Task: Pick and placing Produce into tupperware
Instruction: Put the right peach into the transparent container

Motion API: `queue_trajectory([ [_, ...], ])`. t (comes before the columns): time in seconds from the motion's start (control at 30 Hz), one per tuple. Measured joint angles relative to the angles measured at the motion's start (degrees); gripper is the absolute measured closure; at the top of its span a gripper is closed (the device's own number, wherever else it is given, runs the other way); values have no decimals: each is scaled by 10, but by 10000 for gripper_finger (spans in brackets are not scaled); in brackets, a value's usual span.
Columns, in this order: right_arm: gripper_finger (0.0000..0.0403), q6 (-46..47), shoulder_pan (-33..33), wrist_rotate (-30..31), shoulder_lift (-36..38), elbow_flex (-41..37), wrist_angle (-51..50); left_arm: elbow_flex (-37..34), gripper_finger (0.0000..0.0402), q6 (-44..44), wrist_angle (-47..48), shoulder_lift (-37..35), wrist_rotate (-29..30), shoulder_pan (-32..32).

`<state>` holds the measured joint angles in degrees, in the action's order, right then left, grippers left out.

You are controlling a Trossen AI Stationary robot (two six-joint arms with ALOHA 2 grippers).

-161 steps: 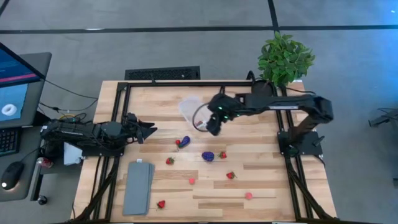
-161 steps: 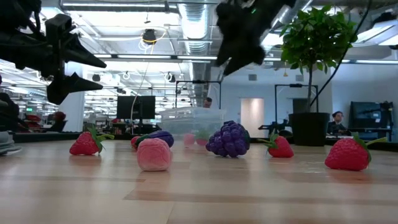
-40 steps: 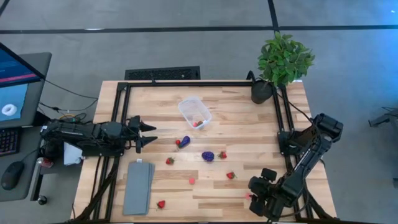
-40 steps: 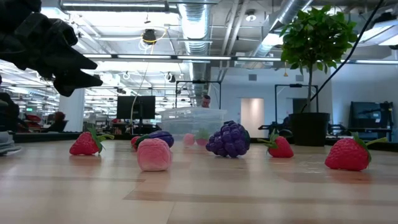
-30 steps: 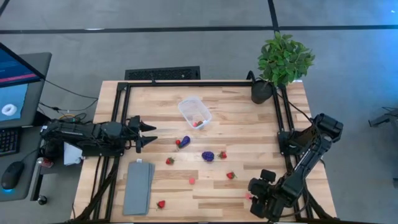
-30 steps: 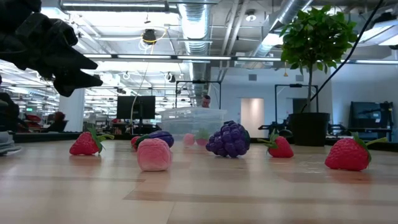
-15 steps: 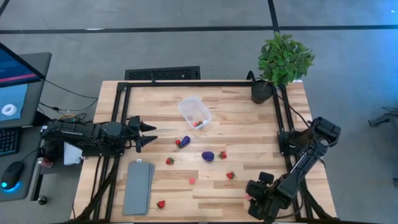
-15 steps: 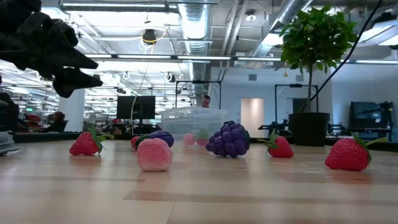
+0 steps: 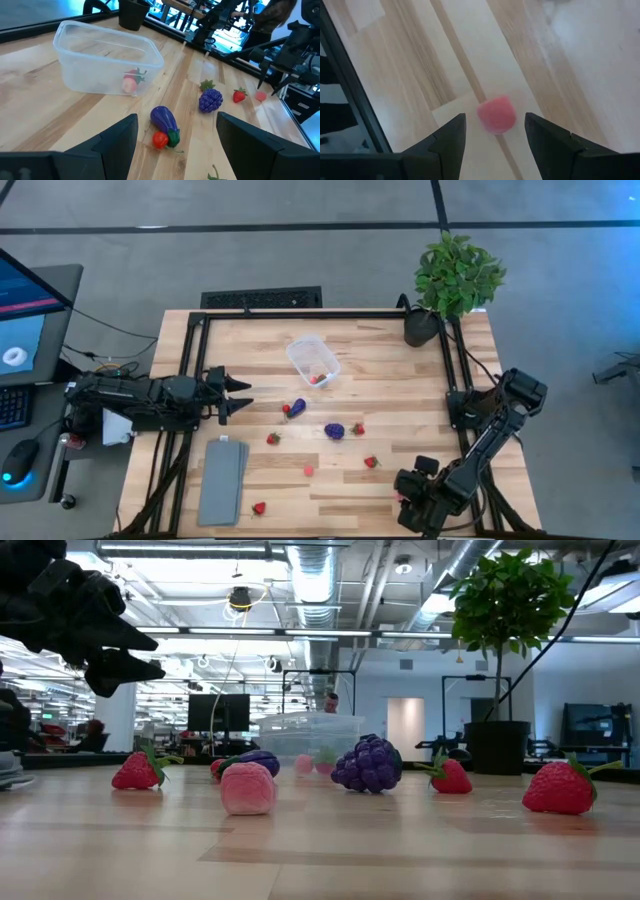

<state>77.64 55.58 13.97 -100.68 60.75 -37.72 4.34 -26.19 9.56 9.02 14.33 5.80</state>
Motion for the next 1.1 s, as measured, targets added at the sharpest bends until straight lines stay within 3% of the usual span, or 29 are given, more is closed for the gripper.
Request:
queue_trajectory([
  [0.87, 178, -10, -16, -46, -37, 0, 33, 0, 141, 0, 0, 0, 10, 0],
  [1.1, 209, -6, -17, -56, -37, 0, 27, 0, 141, 0, 0, 0, 10, 0],
])
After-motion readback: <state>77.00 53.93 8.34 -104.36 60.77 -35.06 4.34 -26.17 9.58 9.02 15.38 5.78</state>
